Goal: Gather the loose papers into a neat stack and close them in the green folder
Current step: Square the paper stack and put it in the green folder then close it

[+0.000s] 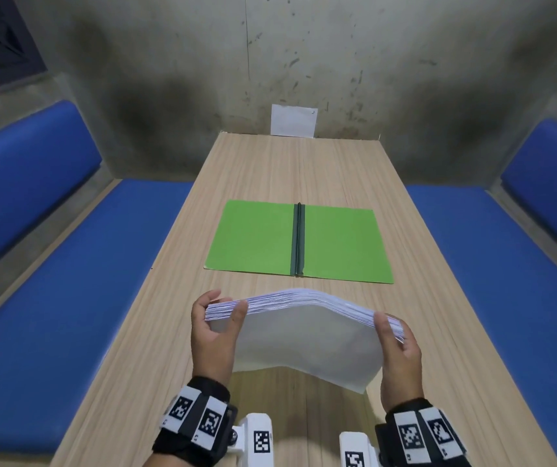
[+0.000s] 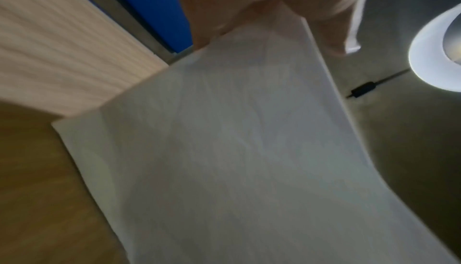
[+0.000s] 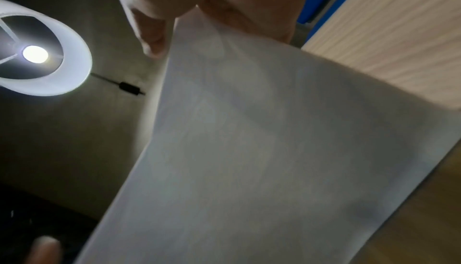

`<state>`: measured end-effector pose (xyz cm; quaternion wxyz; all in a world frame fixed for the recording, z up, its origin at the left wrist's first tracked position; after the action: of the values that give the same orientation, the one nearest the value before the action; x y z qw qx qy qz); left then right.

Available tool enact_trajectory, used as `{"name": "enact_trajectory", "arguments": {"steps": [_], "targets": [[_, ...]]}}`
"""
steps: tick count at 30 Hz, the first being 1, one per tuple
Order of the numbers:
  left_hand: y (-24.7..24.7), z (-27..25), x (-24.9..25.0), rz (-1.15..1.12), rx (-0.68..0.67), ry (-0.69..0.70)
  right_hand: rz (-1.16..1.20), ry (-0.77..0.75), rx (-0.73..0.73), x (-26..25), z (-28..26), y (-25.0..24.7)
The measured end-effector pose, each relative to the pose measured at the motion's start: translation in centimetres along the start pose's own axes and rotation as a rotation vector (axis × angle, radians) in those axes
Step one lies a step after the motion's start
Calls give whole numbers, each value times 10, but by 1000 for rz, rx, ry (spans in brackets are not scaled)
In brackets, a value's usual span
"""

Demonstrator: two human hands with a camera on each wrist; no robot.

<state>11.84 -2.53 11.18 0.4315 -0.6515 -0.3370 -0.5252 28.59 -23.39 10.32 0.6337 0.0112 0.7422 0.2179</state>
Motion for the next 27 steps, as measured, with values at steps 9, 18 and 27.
{"name": "enact_trajectory", "arguments": {"steps": [9, 18, 27], "targets": [[4, 3, -8, 236, -116, 149, -132, 97, -10, 32, -5, -15], [-10, -16, 10, 19, -111, 198, -70, -59, -72, -1, -9, -7], [-3, -19, -23, 44, -204, -51, -312, 131, -41, 62, 4, -34]]}}
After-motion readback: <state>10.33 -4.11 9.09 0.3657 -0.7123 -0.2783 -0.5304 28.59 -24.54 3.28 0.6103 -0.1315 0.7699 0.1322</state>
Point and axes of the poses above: each hand's wrist, its own z-axis towards the middle knuckle, its own y-axis out of the palm, x = y × z, the point moved 5 cm from there along z, towards the middle knuckle, and after that the axes turned 12 degrees about z, right-handed, at the moved point
